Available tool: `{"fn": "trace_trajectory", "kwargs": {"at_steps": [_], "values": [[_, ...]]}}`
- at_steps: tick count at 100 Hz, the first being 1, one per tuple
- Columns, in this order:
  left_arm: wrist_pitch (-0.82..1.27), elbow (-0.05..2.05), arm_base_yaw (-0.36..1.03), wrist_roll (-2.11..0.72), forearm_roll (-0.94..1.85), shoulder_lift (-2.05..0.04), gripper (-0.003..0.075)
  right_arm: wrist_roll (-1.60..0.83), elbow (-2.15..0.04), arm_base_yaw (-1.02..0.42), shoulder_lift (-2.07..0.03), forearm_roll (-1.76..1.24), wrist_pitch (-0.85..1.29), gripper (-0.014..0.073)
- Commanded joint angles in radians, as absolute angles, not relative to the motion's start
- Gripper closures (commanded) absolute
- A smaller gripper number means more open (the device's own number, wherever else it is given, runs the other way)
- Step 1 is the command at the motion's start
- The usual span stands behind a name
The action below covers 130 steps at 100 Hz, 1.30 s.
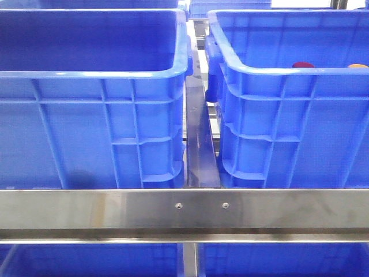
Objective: Pick red and yellow buttons and place in box
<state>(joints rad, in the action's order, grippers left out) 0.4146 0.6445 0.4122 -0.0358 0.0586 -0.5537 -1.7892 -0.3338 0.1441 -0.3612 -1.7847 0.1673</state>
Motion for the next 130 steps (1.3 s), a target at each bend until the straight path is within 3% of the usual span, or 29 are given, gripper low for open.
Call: {"fn": "trace_trajectory", "kwargs": {"at_steps": [1, 32, 55, 78, 98, 107, 130], "values": [[0.370, 0.672, 0.348, -0.028, 0.045, -0.533, 0.0739, -1.794, -0.360, 0.149, -0.366, -1.804, 0.198, 0.0661], [0.545, 0.671, 0.068, -0.028, 0.043, -0.441, 0.0739, -1.794, -0.360, 0.149, -0.366, -1.804, 0.198, 0.0661], [0.443, 0.546, -0.034, -0.028, 0.048, -0.352, 0.0739, -1.794, -0.360, 0.149, -0.366, -1.804, 0.198, 0.0661], [0.091, 0.250, -0.044, -0.028, 0.040, -0.176, 0.0739, -1.794, -0.360, 0.149, -0.366, -1.804, 0.198, 0.0661], [0.068, 0.039, -0.021, -0.028, 0.024, 0.044, 0.0739, -1.794, -0.360, 0.149, -0.366, -1.804, 0.198, 0.0661], [-0.081, -0.049, -0.019, -0.025, 0.029, 0.030, 0.0739, -1.794, -0.359, 0.149, -0.366, -1.804, 0.199, 0.0661], [-0.008, -0.045, -0.017, -0.022, 0.031, 0.038, 0.0739, -1.794, -0.359, 0.149, -0.369, -1.804, 0.203, 0.0661]]}}
